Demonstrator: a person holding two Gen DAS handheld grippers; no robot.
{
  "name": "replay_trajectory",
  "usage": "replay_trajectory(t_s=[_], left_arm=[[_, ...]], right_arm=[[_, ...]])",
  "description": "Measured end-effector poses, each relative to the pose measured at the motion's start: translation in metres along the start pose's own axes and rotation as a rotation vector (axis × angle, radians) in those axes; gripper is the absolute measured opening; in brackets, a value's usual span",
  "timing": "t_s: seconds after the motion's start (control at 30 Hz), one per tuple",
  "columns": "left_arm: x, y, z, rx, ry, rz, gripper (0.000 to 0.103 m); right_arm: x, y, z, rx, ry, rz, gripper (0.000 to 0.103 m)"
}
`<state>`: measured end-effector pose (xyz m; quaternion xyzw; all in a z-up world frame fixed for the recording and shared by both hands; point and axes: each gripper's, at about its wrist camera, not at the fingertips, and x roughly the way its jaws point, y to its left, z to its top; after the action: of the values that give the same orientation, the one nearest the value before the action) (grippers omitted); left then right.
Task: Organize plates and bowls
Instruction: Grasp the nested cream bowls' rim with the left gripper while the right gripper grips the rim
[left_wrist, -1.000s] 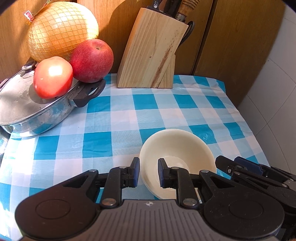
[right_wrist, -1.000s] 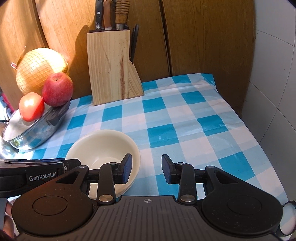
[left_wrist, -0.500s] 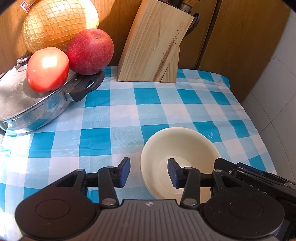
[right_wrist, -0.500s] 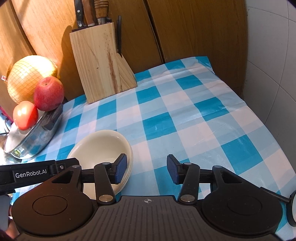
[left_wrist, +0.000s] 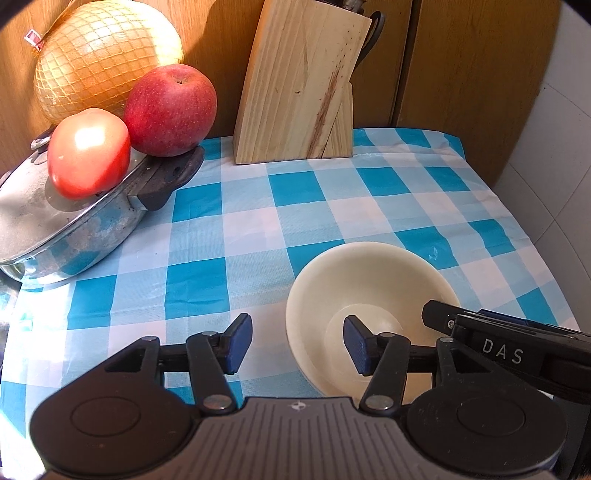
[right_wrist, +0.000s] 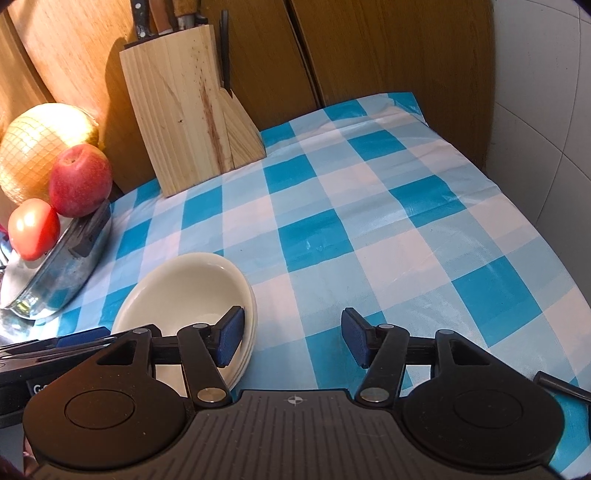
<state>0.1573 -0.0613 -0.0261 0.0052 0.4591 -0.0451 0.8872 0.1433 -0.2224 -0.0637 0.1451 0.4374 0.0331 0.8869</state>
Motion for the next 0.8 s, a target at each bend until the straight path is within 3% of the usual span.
replay_trajectory(t_s=[0.43,0.8], left_arm=[[0.005,-0.006,-0.005,0.056,-0.009,0.051,0.048],[0.018,-0.013,-0.01,0.108,0.022,0.072,0.045]], right_arm=[[0.008,0.009,-0.003,-0.045,0.019,-0.009,0.061],[0.012,0.007,-0.002,-0.019,0.049,0.056,0.044]])
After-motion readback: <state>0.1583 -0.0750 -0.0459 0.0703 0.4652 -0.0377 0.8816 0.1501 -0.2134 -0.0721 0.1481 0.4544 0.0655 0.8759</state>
